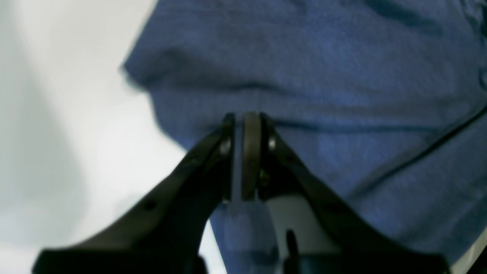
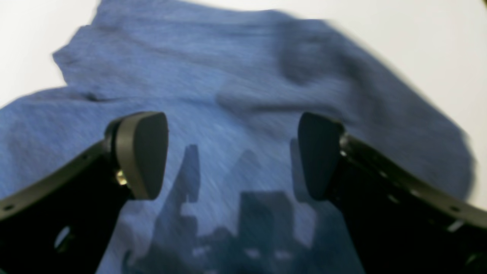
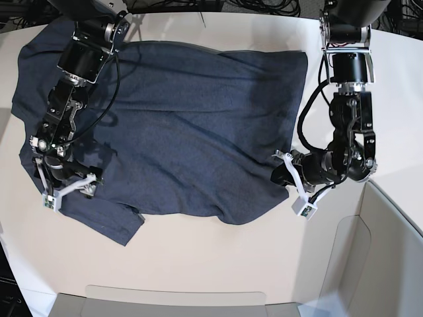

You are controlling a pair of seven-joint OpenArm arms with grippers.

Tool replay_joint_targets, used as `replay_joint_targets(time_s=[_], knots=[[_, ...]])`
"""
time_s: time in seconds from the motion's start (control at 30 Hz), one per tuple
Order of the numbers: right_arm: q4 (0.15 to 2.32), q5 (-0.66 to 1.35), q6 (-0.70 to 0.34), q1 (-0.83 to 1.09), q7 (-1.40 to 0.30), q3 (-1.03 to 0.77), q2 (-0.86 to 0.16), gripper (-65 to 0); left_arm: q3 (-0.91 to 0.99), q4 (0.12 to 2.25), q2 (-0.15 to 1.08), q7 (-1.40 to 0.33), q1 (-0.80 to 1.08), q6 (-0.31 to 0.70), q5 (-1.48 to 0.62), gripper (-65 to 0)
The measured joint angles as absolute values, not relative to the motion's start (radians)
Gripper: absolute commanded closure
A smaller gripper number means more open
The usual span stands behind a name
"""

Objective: Layout the t-shirt on the table in an organized manner, then fold the t-shirt properly
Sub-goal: 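Slide the right gripper along the shirt body to smooth it toward the hem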

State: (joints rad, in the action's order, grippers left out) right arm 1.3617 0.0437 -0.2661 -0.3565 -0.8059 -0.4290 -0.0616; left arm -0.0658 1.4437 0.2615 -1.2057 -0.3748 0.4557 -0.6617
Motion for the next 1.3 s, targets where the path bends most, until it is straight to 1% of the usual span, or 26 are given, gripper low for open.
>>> replay_joint_targets(time_s=[0.07, 0.17, 0.27, 0.33, 0.4, 0.47, 0.53, 0.7, 0.8, 0.97, 1.07, 1.3], knots=[[1.259, 0.029, -0.253, -0.395, -0.759, -0.413, -0.083, -52.0, -0.131, 1.320, 0.263, -1.111, -0.433, 0.456, -0.665, -2.4], [1.105, -0.022, -0.251, -0.451, -0.753, -0.368, -0.120, -52.0, -0.221, 1.123, 0.261, -1.001, -0.508, 0.453, -0.664, -2.4], [0.987, -0.077, -0.250, -0.478, -0.654, -0.352, -0.118, -52.0, -0.274, 0.952, 0.257, -0.928, -0.561, 0.452, -0.666, -2.4], [0.929, -0.124, -0.241, -0.485, -0.565, -0.351, -0.112, -52.0, -0.289, 0.867, 0.261, -0.897, -0.584, 0.452, -0.664, -2.4], [0.884, -0.187, -0.202, -0.515, -0.534, -0.351, -0.118, -52.1, -0.289, 0.825, 0.267, -0.852, -0.590, 0.453, -0.681, -2.4], [0.865, -0.249, -0.119, -0.528, -0.505, -0.348, -0.120, -52.1, -0.289, 0.809, 0.268, -0.826, -0.590, 0.456, -0.688, -2.4], [0.852, -0.256, -0.078, -0.526, -0.469, -0.350, -0.127, -52.2, -0.289, 0.807, 0.268, -0.822, -0.593, 0.456, -0.687, -2.4], [0.846, -0.275, 0.020, -0.543, -0.491, -0.350, -0.126, -52.2, -0.287, 0.810, 0.301, -0.803, -0.578, 0.463, -0.693, -2.4], [0.847, -0.274, 0.026, -0.556, -0.482, -0.350, -0.115, -52.2, -0.286, 0.811, 0.331, -0.802, -0.573, 0.464, -0.700, -2.4], [0.847, -0.277, 0.031, -0.579, -0.489, -0.348, -0.045, -52.3, -0.287, 0.811, 0.361, -0.778, -0.570, 0.464, -0.691, -2.4], [0.847, -0.272, 0.027, -0.594, -0.485, -0.300, -0.015, -52.3, -0.287, 0.811, 0.382, -0.778, -0.568, 0.463, -0.691, -2.4], [0.828, -0.274, 0.027, -0.610, -0.355, -0.171, 0.023, -52.3, -0.287, 0.805, 0.451, -0.737, -0.567, 0.451, -0.677, -2.4]])
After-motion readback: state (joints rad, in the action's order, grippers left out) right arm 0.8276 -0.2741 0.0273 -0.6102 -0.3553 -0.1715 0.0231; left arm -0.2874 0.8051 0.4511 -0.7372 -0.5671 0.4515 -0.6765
